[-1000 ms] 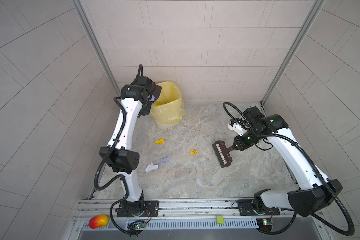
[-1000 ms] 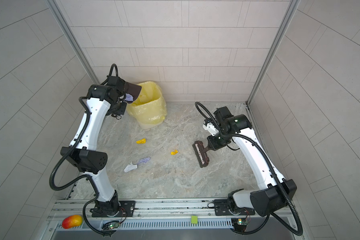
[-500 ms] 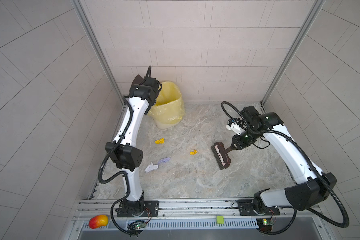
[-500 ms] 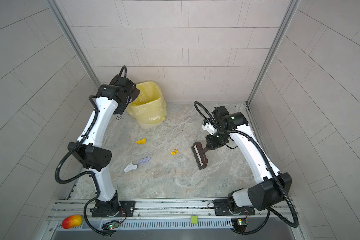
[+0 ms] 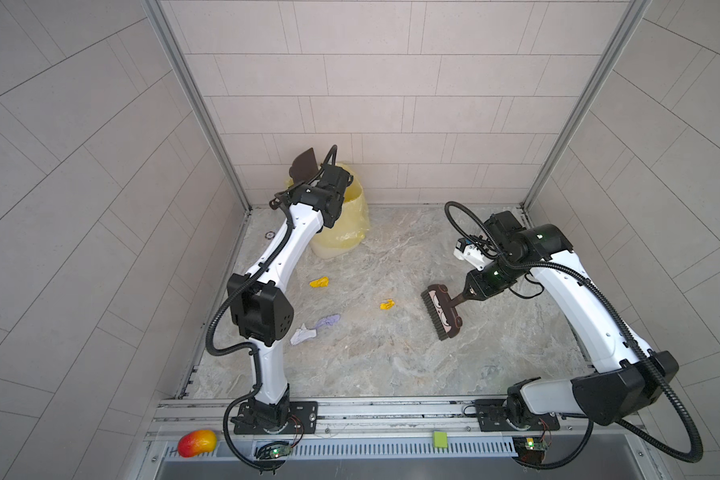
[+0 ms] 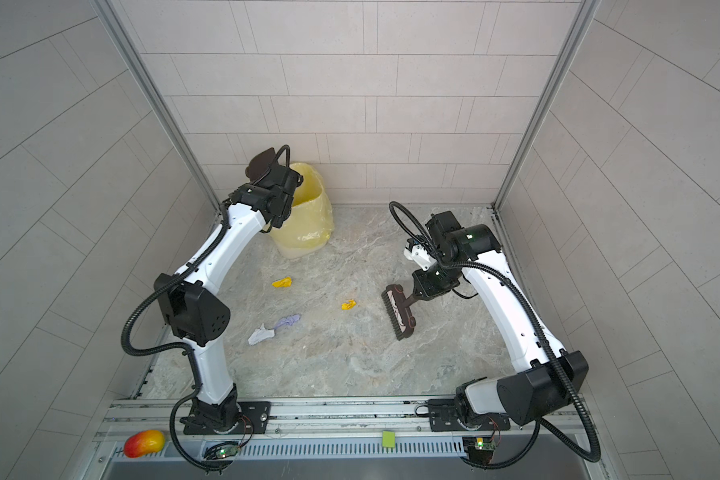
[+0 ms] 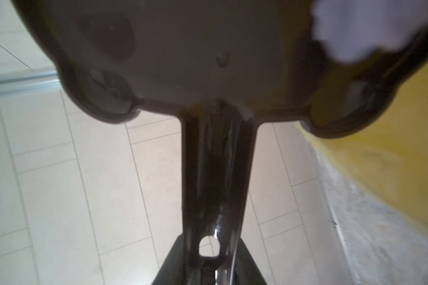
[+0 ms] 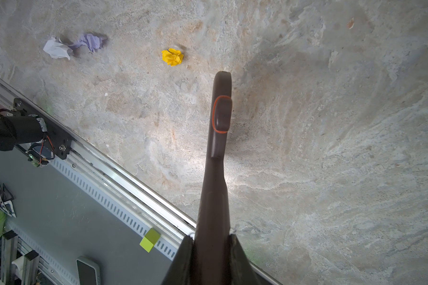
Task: Sweep away the paper scraps from the table
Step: 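Tip the dustpan over the yellow bin with the left gripper, then lower the dustpan with the left gripper while the right brings the brush beside it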
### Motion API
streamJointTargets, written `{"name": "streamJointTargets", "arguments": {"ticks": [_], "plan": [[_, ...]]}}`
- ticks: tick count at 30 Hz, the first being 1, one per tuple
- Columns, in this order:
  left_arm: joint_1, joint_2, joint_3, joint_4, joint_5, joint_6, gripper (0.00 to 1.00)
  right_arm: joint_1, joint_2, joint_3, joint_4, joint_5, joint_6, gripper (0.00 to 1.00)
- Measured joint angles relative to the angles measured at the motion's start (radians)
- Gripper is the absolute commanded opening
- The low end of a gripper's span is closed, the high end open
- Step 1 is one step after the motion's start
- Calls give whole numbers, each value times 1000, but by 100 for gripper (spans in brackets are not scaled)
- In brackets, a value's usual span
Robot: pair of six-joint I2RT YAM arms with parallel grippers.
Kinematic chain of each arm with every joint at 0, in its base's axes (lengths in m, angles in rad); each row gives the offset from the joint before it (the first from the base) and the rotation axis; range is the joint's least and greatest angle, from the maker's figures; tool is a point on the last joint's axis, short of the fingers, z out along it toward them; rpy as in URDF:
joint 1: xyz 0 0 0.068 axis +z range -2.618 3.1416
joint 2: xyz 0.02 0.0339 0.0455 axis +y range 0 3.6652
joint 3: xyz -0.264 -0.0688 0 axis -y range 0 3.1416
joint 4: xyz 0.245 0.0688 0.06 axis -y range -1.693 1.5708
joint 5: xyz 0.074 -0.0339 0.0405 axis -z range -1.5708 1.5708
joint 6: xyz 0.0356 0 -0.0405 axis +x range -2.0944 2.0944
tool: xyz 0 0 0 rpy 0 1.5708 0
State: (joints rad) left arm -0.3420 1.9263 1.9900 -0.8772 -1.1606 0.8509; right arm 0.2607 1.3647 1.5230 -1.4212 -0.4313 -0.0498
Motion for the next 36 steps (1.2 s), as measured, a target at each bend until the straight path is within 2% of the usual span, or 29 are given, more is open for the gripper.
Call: {"name": "streamJointTargets", "arguments": {"ticks": [3, 6, 11, 15, 19, 24, 27, 30, 36], "plan": [[-8, -13, -51, 138, -37, 132, 0, 0, -3, 0, 0, -6, 1, 0], [-16, -27, -62, 217, -58, 201, 0, 0, -3, 0, 2, -15, 2, 0], [-24, -68, -62, 277, -74, 242, 0, 0, -3, 0, 6, -23, 6, 0], [-31, -98, -58, 265, -75, 207, 0, 1, -3, 0, 24, -31, 11, 0], [-46, -111, -11, 137, -42, 66, 0, 15, 0, 17, 32, -16, 11, 0], [-82, -147, 86, -142, 77, -246, 0, 50, 20, 82, 57, -6, 23, 0], [-95, -206, 81, -279, 171, -424, 0, 85, 28, 85, 114, -33, 68, 0], [-110, -307, -12, -352, 264, -577, 0, 146, 37, 59, 223, -76, 160, 0], [-171, -481, -239, -417, 419, -786, 0, 239, 130, 12, 465, -134, 426, 0]]}}
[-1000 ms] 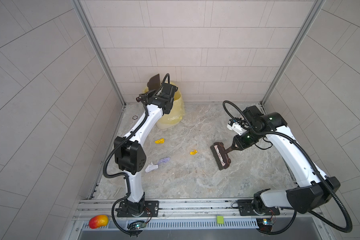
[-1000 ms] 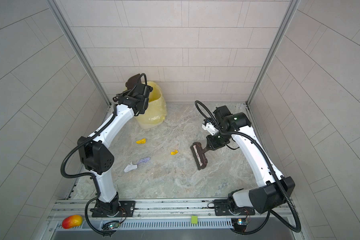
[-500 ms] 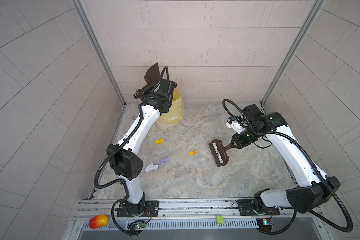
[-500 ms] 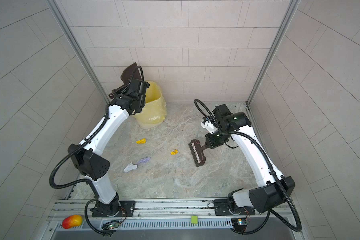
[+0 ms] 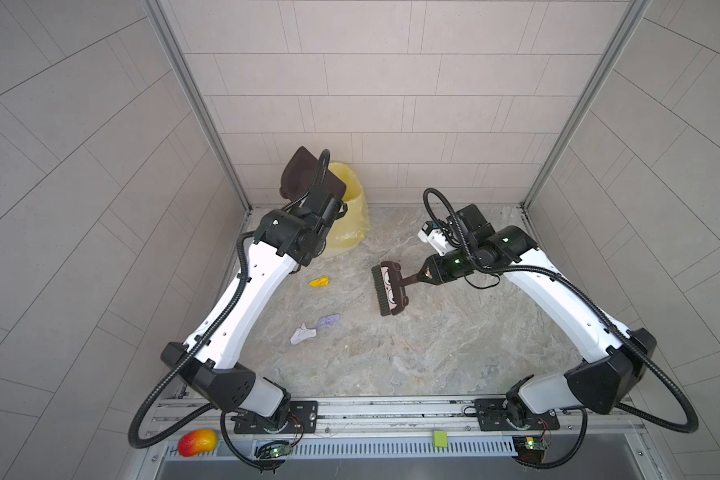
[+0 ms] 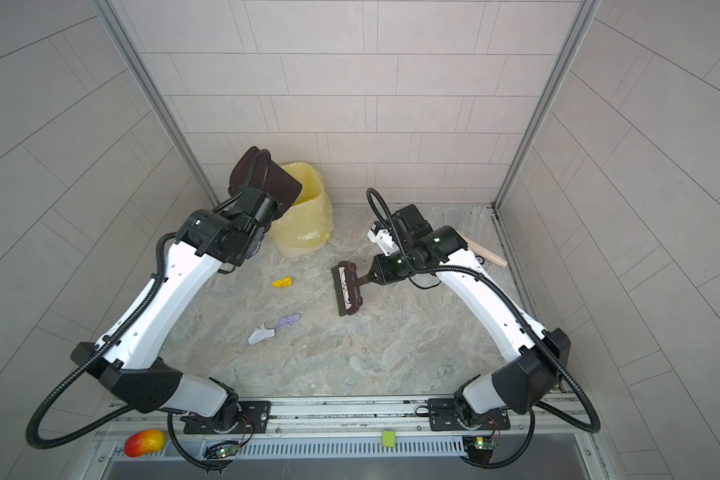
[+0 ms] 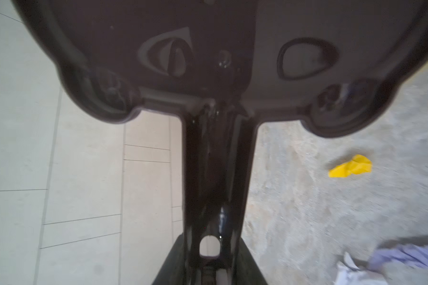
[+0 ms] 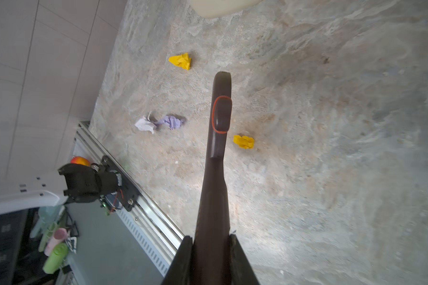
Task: Sweep away the paper scraps from the table
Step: 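Lower the dustpan with the left gripper while the right brings the brush beside it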
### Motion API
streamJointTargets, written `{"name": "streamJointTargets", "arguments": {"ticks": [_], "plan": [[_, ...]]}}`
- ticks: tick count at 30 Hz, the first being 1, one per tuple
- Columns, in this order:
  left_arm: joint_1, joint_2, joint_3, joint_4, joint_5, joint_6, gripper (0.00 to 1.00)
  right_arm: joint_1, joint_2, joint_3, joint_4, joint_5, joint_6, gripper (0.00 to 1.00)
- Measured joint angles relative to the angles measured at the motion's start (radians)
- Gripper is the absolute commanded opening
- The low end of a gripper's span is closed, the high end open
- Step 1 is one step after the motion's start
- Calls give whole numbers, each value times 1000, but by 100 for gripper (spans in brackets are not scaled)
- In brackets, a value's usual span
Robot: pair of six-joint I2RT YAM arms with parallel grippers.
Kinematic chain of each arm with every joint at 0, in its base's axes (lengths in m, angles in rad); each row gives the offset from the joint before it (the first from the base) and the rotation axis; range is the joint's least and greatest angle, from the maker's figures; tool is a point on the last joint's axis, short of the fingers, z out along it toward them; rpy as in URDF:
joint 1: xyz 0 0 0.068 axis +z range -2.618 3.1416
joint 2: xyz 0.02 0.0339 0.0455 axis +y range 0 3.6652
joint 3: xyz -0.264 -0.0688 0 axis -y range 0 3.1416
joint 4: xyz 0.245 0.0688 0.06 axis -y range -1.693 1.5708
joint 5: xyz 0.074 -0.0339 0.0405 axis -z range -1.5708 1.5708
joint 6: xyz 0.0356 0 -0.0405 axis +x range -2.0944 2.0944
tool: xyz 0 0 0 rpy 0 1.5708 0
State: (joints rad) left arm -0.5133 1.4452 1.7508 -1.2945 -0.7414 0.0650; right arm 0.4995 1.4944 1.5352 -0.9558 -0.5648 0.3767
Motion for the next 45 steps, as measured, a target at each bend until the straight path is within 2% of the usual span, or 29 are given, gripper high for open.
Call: {"name": "streamJointTargets", "arguments": {"ticks": [8, 17, 24, 32, 37, 45], "plan": [[-47, -109, -190, -16, 154, -148, 0, 19, 111, -48, 194, 21, 242, 0], [-95, -165, -283, -24, 230, -235, 0, -17, 73, -177, 198, 32, 314, 0], [-169, -146, -320, -23, 298, -298, 0, -147, -95, -292, 93, 24, 280, 0], [-273, -102, -393, -4, 387, -338, 0, -348, -224, -338, -114, 23, 148, 0], [-344, -66, -452, 40, 453, -356, 0, -377, -232, -291, -209, 32, 89, 0], [-430, -30, -557, 127, 578, -383, 0, -377, -248, -92, -306, 57, 14, 0]]}}
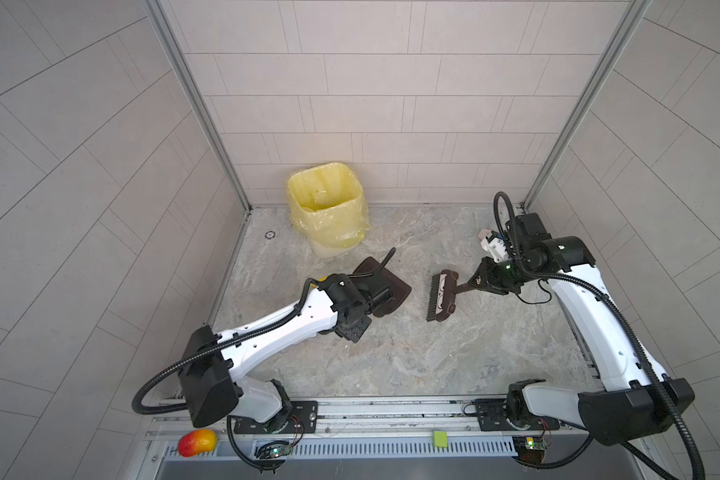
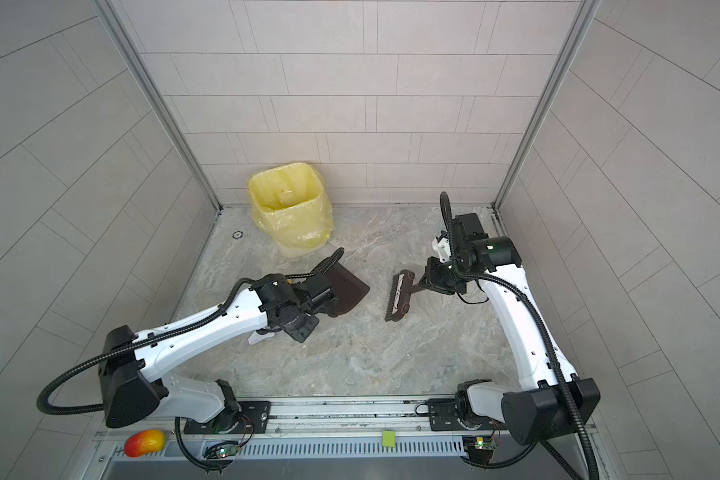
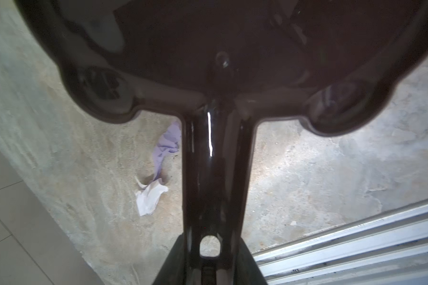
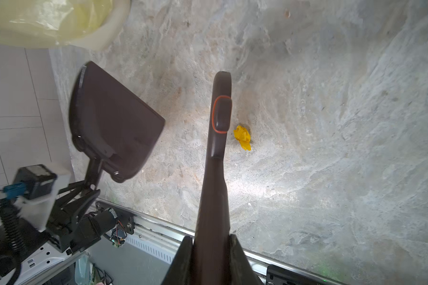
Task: Sweep away the paper scraps from the table
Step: 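Sweep the yellow scrap toward the dustpan with the right gripper's brush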
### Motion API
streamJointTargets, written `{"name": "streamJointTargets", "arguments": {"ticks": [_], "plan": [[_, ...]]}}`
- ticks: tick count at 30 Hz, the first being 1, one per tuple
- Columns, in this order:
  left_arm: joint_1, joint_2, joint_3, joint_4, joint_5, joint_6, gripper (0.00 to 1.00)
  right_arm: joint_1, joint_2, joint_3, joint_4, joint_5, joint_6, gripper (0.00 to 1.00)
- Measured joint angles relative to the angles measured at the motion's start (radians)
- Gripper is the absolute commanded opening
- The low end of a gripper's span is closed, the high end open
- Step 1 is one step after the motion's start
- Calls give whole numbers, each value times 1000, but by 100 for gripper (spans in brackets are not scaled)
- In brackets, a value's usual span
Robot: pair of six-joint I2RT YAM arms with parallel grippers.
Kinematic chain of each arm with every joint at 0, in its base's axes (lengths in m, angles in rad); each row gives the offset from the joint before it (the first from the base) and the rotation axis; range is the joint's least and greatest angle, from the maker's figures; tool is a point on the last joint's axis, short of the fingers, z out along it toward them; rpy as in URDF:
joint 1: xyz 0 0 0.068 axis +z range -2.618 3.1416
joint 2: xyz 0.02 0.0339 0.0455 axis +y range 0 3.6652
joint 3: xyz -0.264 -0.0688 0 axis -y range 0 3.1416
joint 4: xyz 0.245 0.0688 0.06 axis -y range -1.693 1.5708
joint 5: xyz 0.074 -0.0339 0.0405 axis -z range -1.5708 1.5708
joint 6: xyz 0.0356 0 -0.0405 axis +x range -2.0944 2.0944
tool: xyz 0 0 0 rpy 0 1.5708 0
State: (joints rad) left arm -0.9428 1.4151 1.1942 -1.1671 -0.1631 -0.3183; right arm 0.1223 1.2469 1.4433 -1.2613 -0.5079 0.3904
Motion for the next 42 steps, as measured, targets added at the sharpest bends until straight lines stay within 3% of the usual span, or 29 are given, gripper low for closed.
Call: {"name": "streamJointTargets", "arguments": {"ticks": [11, 20, 29, 42], "plan": [[-79, 75, -61, 131, 156, 14, 0, 19, 47, 157, -104, 217, -186, 0], [-116, 143, -61, 171, 211, 76, 0, 163, 145, 248, -179, 383, -323, 0], [-131, 196, -71, 205, 206, 135, 0, 278, 261, 274, -210, 525, -370, 0], [-150, 285, -9, 200, 151, 179, 0, 307, 370, 320, -249, 560, -383, 0]]}}
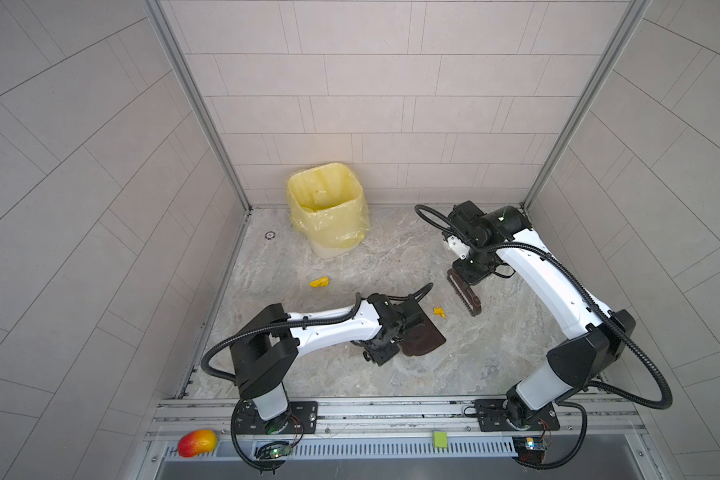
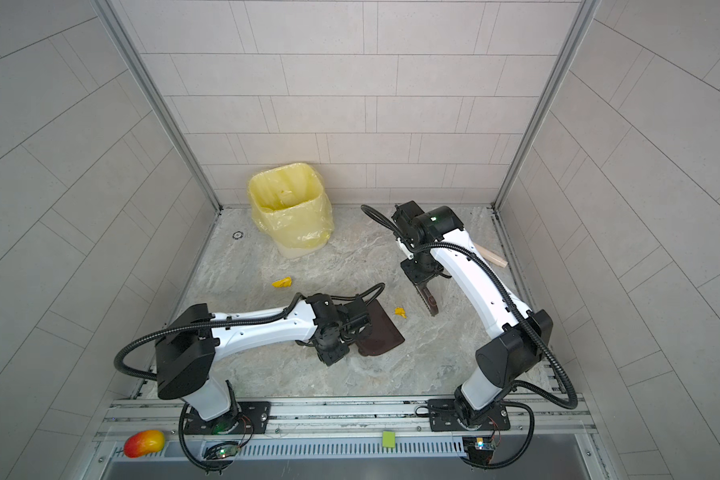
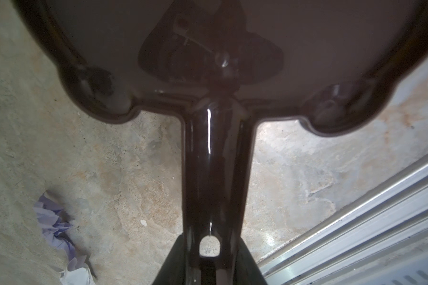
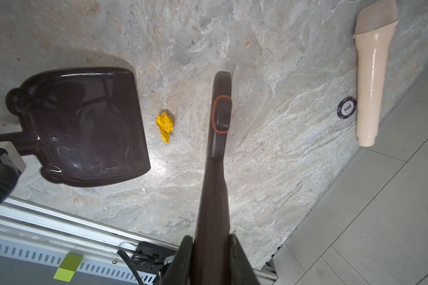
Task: Sweep away the paper scraps from the table
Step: 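Sweep the yellow scrap toward the dustpan with the right gripper's brush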
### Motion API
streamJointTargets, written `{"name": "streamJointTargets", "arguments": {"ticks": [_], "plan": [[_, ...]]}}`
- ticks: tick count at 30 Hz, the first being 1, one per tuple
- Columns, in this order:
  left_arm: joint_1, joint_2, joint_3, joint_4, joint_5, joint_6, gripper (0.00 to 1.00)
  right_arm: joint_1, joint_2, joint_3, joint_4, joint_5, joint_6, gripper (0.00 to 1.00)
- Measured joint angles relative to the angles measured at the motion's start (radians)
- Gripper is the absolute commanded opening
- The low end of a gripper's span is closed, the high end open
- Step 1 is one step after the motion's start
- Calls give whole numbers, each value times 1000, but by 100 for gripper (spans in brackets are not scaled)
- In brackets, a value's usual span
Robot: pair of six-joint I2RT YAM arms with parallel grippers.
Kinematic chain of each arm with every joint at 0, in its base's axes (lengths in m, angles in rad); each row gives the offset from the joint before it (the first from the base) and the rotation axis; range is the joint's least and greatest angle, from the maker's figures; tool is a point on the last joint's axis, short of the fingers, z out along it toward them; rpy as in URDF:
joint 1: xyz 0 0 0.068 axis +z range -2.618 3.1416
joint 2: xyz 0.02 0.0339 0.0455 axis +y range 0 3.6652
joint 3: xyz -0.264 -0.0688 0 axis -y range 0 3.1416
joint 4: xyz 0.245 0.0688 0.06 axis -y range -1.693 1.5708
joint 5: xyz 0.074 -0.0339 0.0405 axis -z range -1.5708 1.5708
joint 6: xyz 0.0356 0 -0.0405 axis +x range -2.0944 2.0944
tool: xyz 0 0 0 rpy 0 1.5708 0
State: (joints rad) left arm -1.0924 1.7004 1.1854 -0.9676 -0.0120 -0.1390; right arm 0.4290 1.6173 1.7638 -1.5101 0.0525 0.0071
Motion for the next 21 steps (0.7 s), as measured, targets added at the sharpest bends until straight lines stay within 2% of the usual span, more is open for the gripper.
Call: {"name": "streamJointTargets", "arguments": {"ticks": [21], "plan": [[-2, 52, 35, 3, -3, 8, 0, 79, 75, -3, -35, -35, 0, 0]]}}
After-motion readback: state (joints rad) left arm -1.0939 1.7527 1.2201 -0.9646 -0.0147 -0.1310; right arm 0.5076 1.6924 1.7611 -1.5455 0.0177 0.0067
